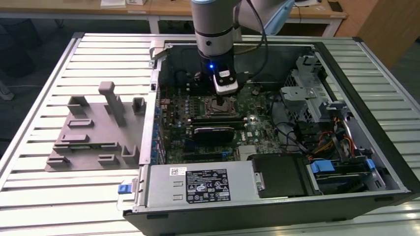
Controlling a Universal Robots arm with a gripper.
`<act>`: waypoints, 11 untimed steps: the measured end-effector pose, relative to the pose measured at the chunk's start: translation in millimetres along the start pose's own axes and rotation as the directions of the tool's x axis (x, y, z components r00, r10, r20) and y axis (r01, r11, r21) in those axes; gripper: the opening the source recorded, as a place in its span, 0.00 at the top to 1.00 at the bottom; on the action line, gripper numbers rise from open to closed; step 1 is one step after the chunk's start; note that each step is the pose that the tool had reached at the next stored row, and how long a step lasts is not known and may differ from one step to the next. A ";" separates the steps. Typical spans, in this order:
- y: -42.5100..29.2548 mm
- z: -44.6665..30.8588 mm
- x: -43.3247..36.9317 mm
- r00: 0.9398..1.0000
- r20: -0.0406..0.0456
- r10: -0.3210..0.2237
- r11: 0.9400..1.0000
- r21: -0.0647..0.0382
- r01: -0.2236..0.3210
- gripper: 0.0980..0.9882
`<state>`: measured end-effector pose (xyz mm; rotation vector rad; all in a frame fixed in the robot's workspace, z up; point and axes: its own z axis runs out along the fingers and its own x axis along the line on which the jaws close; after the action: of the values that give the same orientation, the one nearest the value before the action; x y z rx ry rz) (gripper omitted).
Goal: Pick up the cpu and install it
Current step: 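Install the first cpu locking lever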
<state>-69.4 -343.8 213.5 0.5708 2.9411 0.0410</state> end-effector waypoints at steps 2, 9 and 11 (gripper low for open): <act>-0.1 0.0 -0.1 1.000 0.000 0.000 1.000 0.000 0.000 0.99; 0.5 -12.8 -1.9 1.000 0.000 0.000 1.000 0.000 0.000 0.99; 0.8 -18.5 -2.7 1.000 0.000 0.000 1.000 0.000 0.000 0.99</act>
<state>-69.4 -344.0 232.2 0.5707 2.9411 0.0410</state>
